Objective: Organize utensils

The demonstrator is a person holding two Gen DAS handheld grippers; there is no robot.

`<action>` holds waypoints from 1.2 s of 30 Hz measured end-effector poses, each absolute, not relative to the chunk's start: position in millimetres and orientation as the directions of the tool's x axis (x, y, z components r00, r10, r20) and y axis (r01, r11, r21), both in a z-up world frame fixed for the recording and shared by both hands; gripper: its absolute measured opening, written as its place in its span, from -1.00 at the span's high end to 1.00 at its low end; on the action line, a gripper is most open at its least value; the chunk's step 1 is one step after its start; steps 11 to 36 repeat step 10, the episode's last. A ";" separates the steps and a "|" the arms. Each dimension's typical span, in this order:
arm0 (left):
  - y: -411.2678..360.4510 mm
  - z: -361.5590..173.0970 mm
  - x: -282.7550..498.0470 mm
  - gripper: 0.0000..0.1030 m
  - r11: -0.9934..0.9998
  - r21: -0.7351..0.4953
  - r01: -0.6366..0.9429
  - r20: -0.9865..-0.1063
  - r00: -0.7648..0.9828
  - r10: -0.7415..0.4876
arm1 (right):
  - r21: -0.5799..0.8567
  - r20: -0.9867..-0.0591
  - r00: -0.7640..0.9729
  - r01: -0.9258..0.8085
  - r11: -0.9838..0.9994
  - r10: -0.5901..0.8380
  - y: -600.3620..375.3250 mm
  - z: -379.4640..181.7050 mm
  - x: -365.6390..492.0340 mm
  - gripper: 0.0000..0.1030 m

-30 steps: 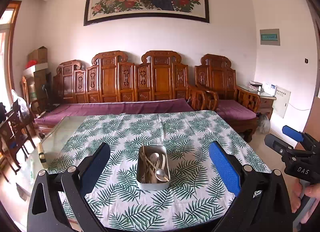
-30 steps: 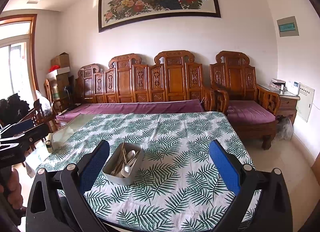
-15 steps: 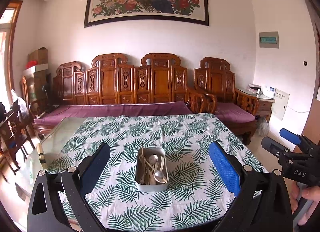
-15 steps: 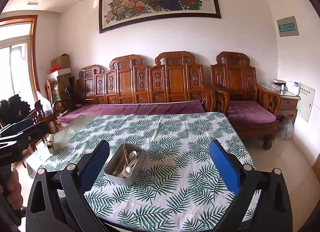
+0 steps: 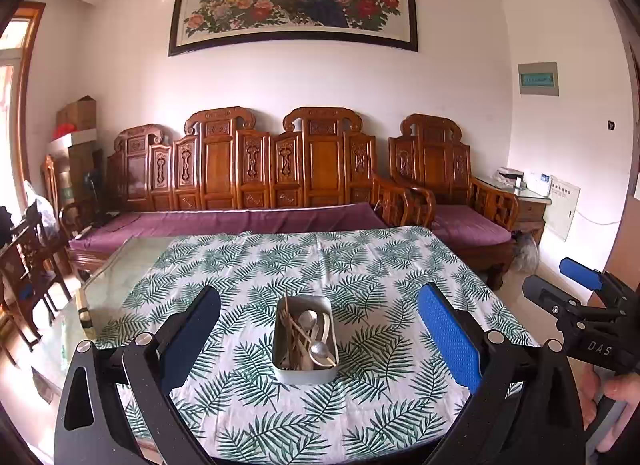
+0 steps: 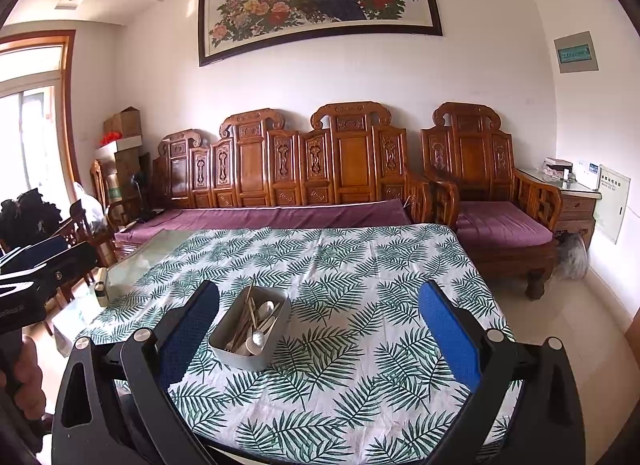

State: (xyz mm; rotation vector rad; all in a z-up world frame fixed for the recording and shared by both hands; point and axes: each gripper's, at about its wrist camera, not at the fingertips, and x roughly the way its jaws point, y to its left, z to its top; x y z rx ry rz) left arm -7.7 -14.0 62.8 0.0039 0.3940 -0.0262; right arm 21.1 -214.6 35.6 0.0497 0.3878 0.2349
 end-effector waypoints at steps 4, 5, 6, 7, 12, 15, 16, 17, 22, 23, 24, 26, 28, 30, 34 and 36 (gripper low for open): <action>-13.1 62.0 -6.5 -0.86 1.000 -0.005 0.026 -0.387 0.922 -0.026 | 0.094 -0.369 0.899 -0.217 0.972 0.236 -214.5 35.3 20.5 -0.95; -12.8 61.9 -6.2 -0.86 1.000 -0.006 0.026 -0.388 0.921 -0.027 | 0.093 -0.369 0.899 -0.217 0.972 0.236 -214.6 35.4 20.8 -0.95; -12.5 61.7 -6.1 -0.86 1.000 -0.007 0.027 -0.388 0.921 -0.028 | 0.093 -0.369 0.899 -0.217 0.972 0.236 -214.6 35.4 20.5 -0.95; -12.5 61.7 -6.0 -0.86 1.000 -0.007 0.028 -0.388 0.921 -0.029 | 0.092 -0.369 0.899 -0.217 0.972 0.236 -214.7 35.6 21.1 -0.95; -12.5 60.3 -4.7 -0.86 1.000 -0.007 0.028 -0.391 0.920 -0.029 | 0.093 -0.369 0.899 -0.217 0.972 0.235 -214.8 35.6 21.2 -0.95; -12.5 60.3 -4.7 -0.86 1.000 -0.007 0.028 -0.391 0.920 -0.029 | 0.093 -0.369 0.899 -0.217 0.972 0.235 -214.8 35.6 21.2 -0.95; -12.5 60.3 -4.7 -0.86 1.000 -0.007 0.028 -0.391 0.920 -0.029 | 0.093 -0.369 0.899 -0.217 0.972 0.235 -214.8 35.6 21.2 -0.95; -12.5 60.3 -4.7 -0.86 1.000 -0.007 0.028 -0.391 0.920 -0.029 | 0.093 -0.369 0.899 -0.217 0.972 0.235 -214.8 35.6 21.2 -0.95; -12.5 60.3 -4.7 -0.86 1.000 -0.007 0.028 -0.391 0.920 -0.029 | 0.093 -0.369 0.899 -0.217 0.972 0.235 -214.8 35.6 21.2 -0.95; -12.5 60.3 -4.7 -0.86 1.000 -0.007 0.028 -0.391 0.920 -0.029 | 0.093 -0.369 0.899 -0.217 0.972 0.235 -214.8 35.6 21.2 -0.95; -12.5 60.3 -4.7 -0.86 1.000 -0.007 0.028 -0.391 0.920 -0.029 | 0.093 -0.369 0.899 -0.217 0.972 0.235 -214.8 35.6 21.2 -0.95; -12.5 60.3 -4.7 -0.86 1.000 -0.007 0.028 -0.391 0.920 -0.029 | 0.093 -0.369 0.899 -0.217 0.972 0.235 -214.8 35.6 21.2 -0.95; -12.5 60.3 -4.7 -0.86 1.000 -0.007 0.028 -0.391 0.920 -0.029 | 0.093 -0.369 0.899 -0.217 0.972 0.235 -214.8 35.6 21.2 -0.95; -12.5 60.3 -4.7 -0.86 1.000 -0.007 0.028 -0.391 0.920 -0.029 | 0.093 -0.369 0.899 -0.217 0.972 0.235 -214.8 35.6 21.2 -0.95; -12.5 60.3 -4.7 -0.86 1.000 -0.007 0.028 -0.391 0.920 -0.029 | 0.093 -0.369 0.899 -0.217 0.972 0.235 -214.8 35.6 21.2 -0.95; -12.5 60.3 -4.7 -0.86 1.000 -0.007 0.028 -0.391 0.920 -0.029 | 0.093 -0.369 0.899 -0.217 0.972 0.235 -214.8 35.6 21.2 -0.95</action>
